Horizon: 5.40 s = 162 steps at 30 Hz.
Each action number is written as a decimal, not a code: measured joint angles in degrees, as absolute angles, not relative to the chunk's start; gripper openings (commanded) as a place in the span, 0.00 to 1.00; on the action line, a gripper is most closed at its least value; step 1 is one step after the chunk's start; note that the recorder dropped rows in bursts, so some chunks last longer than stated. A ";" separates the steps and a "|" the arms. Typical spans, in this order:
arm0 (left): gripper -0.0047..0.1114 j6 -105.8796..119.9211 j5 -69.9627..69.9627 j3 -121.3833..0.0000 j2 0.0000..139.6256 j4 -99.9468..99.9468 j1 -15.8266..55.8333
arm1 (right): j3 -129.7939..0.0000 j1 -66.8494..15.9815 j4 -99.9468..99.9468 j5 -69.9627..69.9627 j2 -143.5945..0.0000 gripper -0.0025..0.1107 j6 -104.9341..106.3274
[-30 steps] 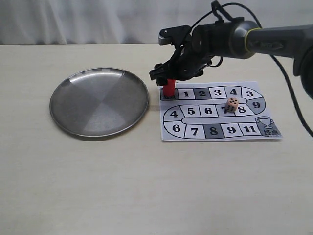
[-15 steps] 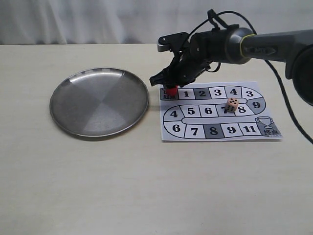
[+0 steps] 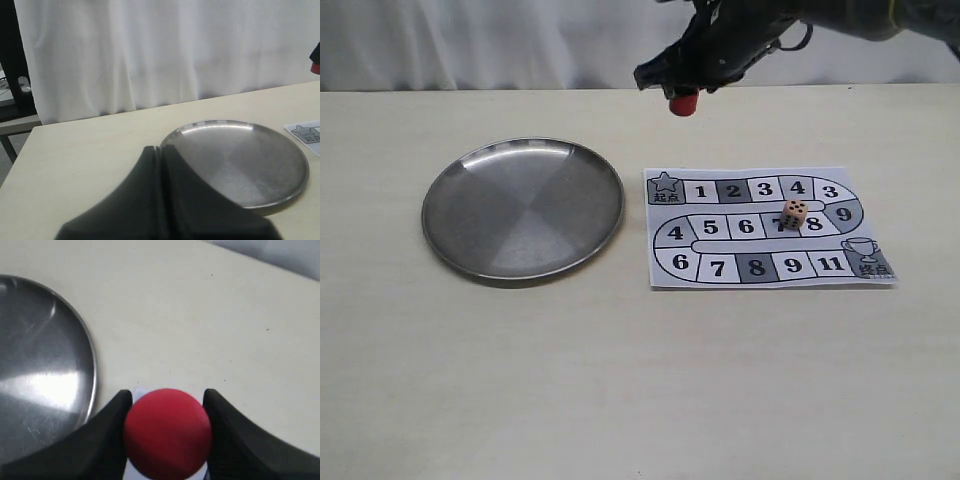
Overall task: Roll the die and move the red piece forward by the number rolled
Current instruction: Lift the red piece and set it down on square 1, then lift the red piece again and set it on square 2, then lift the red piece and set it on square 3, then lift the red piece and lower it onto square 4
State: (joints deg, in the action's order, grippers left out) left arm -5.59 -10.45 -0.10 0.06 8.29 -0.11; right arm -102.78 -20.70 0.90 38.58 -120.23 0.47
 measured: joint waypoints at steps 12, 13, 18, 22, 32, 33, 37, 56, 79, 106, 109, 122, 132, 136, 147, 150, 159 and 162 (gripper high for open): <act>0.04 -5.59 -10.45 -0.10 0.06 8.29 -0.11 | -96.09 -17.46 1.37 34.69 -124.13 0.06 0.00; 0.04 -5.59 -10.45 -0.10 0.06 8.29 -0.11 | -95.23 -17.46 1.37 33.58 -125.06 0.06 0.00; 0.04 -5.59 -10.45 -0.10 0.06 8.29 -0.11 | -92.97 -17.38 1.53 30.35 -129.71 0.06 0.00; 0.04 -5.59 -10.45 -0.10 0.06 8.29 -0.11 | -92.97 -17.38 1.53 29.44 -129.95 0.06 0.00; 0.04 -5.59 -10.45 -0.10 0.06 8.29 -0.11 | -92.97 -17.38 1.21 29.31 -129.95 0.06 0.00; 0.04 -5.59 -10.45 -0.10 0.06 8.29 -0.11 | -92.97 -17.38 1.21 29.31 -129.95 0.06 0.00; 0.04 -5.59 -10.45 -0.10 0.06 8.29 -0.11 | -92.74 -17.38 1.10 30.20 -129.01 0.06 0.00; 0.04 -5.59 -10.45 -0.10 0.06 8.29 -0.11 | -91.93 -13.58 0.70 29.95 -112.72 0.06 0.00; 0.04 -5.59 -10.45 -0.10 0.06 8.29 -0.11 | -90.92 -13.40 0.70 28.44 -129.47 0.06 0.00; 0.04 -5.59 -10.45 -0.10 0.06 8.29 -0.11 | -94.51 -9.22 1.75 38.48 -116.90 0.06 0.00; 0.04 -5.59 -10.45 -0.10 0.06 8.29 -0.11 | -94.51 -9.22 1.75 38.72 -121.78 0.06 0.00; 0.04 -5.59 -10.45 -0.10 0.06 8.29 -0.11 | -94.64 -9.22 1.75 39.21 -129.89 0.06 0.00; 0.04 -5.59 -10.45 -0.10 0.06 8.29 -0.11 | -94.94 -9.22 1.75 39.57 -129.89 0.06 0.00; 0.04 -5.59 -10.45 -0.10 0.06 8.29 -0.11 | -96.15 -9.22 1.75 42.72 -129.89 0.06 0.00; 0.04 -5.59 -10.45 -0.10 0.06 8.29 -0.11 | -98.46 -9.01 5.63 45.24 -117.21 0.06 -0.52; 0.04 -5.59 -10.45 -0.10 0.06 8.29 -0.11 | -98.56 -8.52 6.45 45.23 -115.38 0.06 -0.96; 0.04 -5.59 -10.45 -0.10 0.06 8.29 -0.11 | -91.86 -5.29 6.49 39.11 -118.22 0.06 -2.44; 0.04 -5.59 -10.45 -0.10 0.06 8.29 -0.11 | -88.34 -4.33 5.66 35.34 -121.47 0.06 -2.57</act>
